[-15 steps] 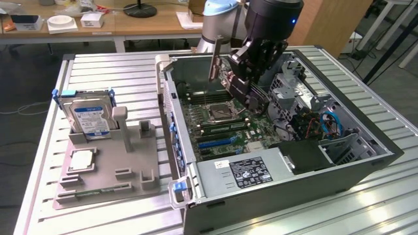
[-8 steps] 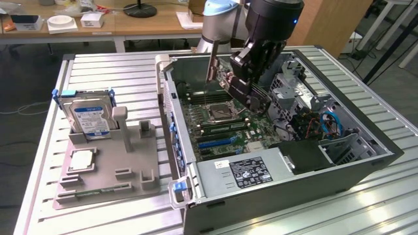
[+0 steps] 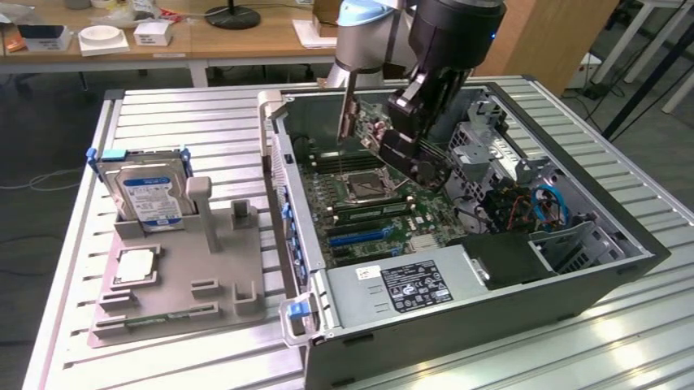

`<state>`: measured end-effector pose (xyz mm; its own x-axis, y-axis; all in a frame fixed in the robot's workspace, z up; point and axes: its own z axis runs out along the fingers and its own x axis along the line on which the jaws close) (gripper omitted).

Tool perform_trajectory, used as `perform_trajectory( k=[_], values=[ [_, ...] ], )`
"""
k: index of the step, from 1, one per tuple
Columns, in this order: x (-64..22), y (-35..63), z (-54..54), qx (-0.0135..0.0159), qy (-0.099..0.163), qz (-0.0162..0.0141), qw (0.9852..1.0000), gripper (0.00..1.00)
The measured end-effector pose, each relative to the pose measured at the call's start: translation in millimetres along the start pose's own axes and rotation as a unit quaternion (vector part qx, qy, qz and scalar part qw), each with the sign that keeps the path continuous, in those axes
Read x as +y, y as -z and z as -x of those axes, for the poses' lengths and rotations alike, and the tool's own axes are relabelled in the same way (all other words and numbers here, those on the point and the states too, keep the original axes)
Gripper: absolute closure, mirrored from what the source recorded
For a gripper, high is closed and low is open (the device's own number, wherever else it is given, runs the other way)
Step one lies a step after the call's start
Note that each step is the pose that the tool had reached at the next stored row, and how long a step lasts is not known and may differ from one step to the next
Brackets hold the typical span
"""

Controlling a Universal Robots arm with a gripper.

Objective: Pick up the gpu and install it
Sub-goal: 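Insert the gpu into the slot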

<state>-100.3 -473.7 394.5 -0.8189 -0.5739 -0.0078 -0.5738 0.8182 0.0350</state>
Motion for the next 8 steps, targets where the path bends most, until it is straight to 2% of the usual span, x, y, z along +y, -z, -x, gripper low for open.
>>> perform_trajectory(
  k=[4,8],
  values=[
    [-0.5,-0.5,0.7,0.0010,0.029,0.0002,0.9996,0.74],
    [-1.1,-1.1,1.5,0.0021,0.059,0.0004,0.9983,0.74]
  ],
)
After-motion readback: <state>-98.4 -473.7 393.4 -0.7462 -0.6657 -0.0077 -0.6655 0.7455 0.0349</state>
